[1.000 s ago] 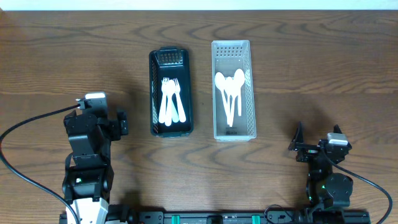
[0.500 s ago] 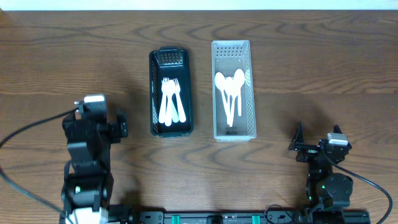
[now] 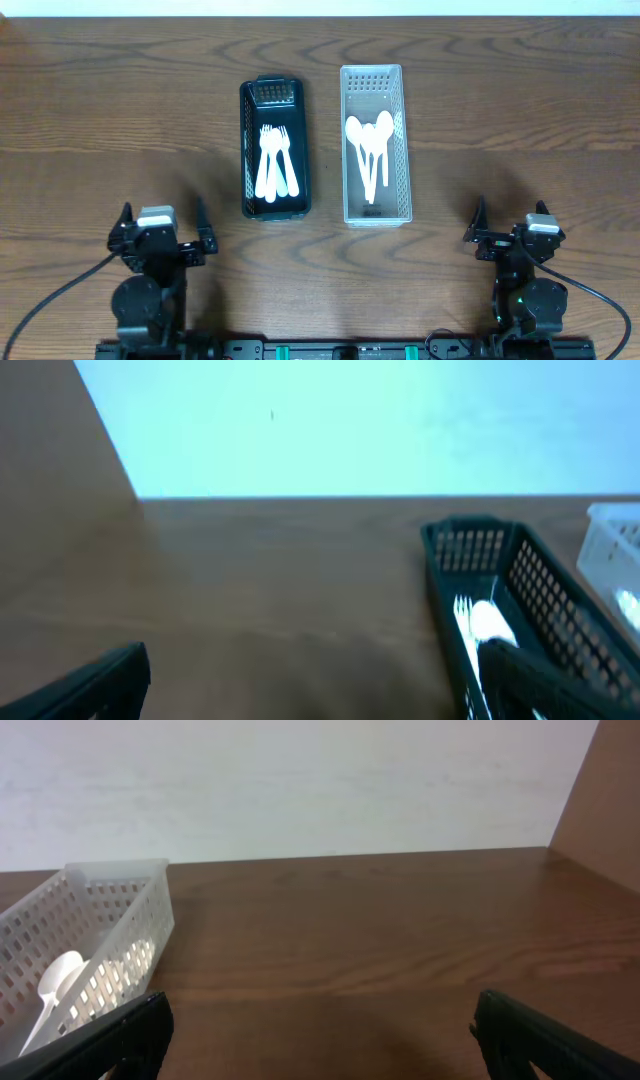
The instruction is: Pack container
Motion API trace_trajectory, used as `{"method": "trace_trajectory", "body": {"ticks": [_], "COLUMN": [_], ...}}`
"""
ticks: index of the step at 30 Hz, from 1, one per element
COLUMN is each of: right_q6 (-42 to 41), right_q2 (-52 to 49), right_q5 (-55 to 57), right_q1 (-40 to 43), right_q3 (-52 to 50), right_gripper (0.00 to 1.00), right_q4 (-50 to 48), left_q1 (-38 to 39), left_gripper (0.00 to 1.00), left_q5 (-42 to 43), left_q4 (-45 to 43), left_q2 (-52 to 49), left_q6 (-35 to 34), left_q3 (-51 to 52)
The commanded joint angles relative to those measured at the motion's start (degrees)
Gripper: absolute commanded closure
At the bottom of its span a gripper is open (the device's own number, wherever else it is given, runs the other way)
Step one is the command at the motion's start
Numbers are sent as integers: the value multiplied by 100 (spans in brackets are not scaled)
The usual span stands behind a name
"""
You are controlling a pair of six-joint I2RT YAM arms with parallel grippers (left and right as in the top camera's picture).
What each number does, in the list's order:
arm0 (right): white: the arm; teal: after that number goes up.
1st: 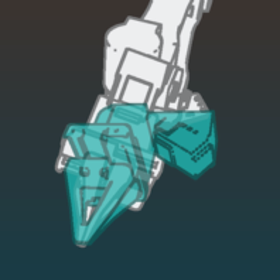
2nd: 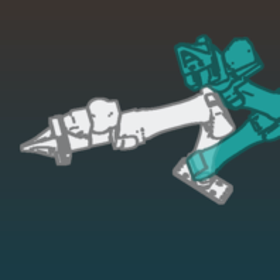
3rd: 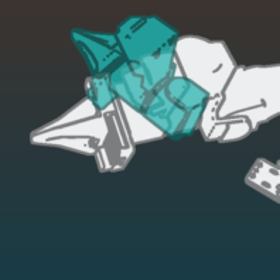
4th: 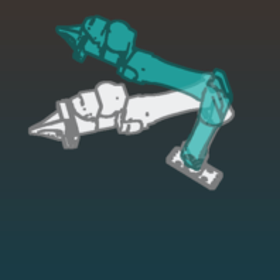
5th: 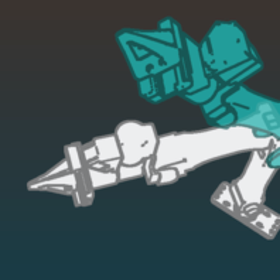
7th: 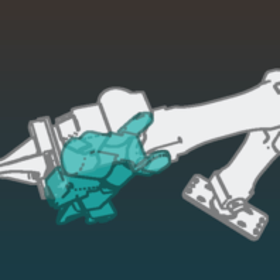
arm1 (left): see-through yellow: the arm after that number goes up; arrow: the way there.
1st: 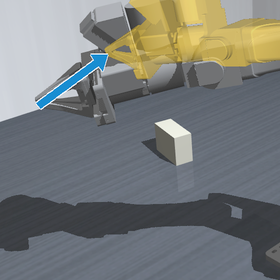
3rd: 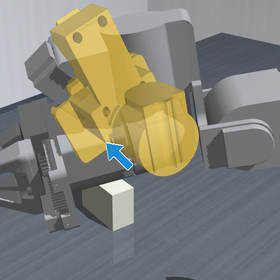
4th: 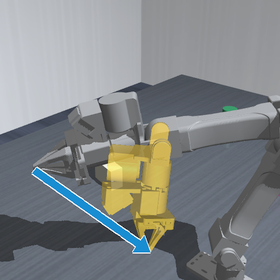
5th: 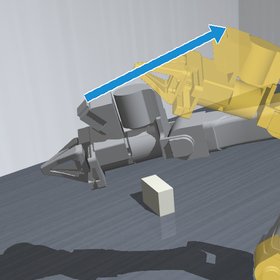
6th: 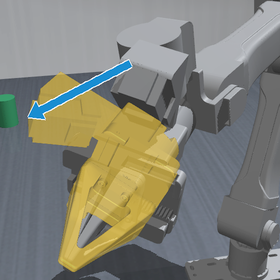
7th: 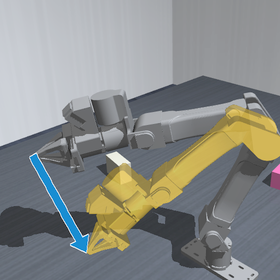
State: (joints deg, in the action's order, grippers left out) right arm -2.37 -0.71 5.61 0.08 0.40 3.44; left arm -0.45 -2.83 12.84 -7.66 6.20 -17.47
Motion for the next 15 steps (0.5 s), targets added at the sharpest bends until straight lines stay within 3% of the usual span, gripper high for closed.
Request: {"method": "trace_trajectory", "body": {"ticks": [1, 6, 11, 15], "right_q6": [-57, -57, -57, -59], "right_q2": [33, 33, 33, 33], "right_q5": [-26, -26, -26, -26], "right_q1": [-48, -48, -48, -48], "right_q3": [-9, -9, -9, -9], "right_gripper": [1, 1, 1, 1], "right_q4": [24, 24, 24, 24], "left_q1": [26, 26, 76, 192], "left_gripper": [2, 2, 2, 2], "left_q5": [94, 341, 592, 710], "left_q4": [-664, -1840, -1792, -848], "left_q2": [302, 649, 756, 756], "left_q6": [-160, -155, -155, -280], "left_q3": [656, 1438, 1733, 1725]}}
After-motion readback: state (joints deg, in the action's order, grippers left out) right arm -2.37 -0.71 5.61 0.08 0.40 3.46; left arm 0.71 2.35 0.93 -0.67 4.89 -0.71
